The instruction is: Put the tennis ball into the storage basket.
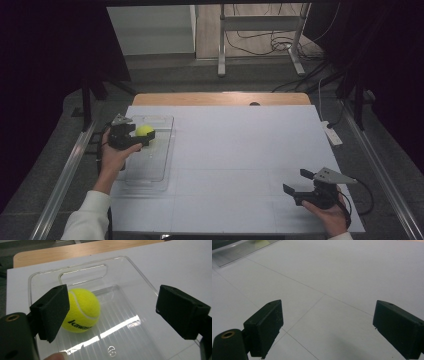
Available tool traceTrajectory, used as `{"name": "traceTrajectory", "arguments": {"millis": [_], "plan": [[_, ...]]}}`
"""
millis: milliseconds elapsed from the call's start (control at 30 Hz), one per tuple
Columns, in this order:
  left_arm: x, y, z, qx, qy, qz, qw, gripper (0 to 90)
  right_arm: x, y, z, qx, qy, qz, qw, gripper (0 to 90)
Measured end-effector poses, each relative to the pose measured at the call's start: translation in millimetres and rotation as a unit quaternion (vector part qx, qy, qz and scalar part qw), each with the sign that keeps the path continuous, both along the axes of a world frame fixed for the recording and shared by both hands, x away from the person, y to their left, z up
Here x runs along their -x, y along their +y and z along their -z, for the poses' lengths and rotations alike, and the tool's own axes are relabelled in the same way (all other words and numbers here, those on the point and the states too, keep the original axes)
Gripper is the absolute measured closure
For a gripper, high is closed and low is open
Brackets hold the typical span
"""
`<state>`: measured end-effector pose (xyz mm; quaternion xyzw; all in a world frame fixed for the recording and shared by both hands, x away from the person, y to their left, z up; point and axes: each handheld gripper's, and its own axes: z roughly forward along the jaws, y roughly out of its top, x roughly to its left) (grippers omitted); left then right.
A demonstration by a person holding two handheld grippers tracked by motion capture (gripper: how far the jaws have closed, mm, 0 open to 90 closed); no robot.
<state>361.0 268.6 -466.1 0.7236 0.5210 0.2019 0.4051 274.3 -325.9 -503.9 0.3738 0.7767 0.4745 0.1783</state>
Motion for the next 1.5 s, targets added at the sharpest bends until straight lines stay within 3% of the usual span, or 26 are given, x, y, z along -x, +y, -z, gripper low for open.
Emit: {"name": "traceTrajectory", "arguments": {"millis": [200,667,867,1100,1500], "plan": [[10.0,-4.2,-2.7,0.002,-0.008,0.014,0.9999,12.7,0.1,-0.3,-0.2,0.000,0.000,0.001,1.0000,9.5],[48.9,-15.5,-1.4,0.015,-0.024,0.048,0.9985,12.3,0.3,-1.7,-1.9,-0.002,-0.004,0.001,1.0000,9.5],[70.2,-24.5,3.6,0.018,-0.029,0.062,0.9975,12.0,0.3,-1.7,-2.2,-0.002,-0.004,0.002,1.0000,9.5],[93.1,-35.4,13.8,0.004,-0.032,0.074,0.9968,12.0,0.1,-2.0,-2.0,-0.001,-0.005,0.004,1.0000,9.5],[112.5,-42.3,25.0,0.010,-0.028,0.095,0.9950,11.7,0.3,-1.7,-1.5,0.000,-0.005,0.005,1.0000,9.6]]}}
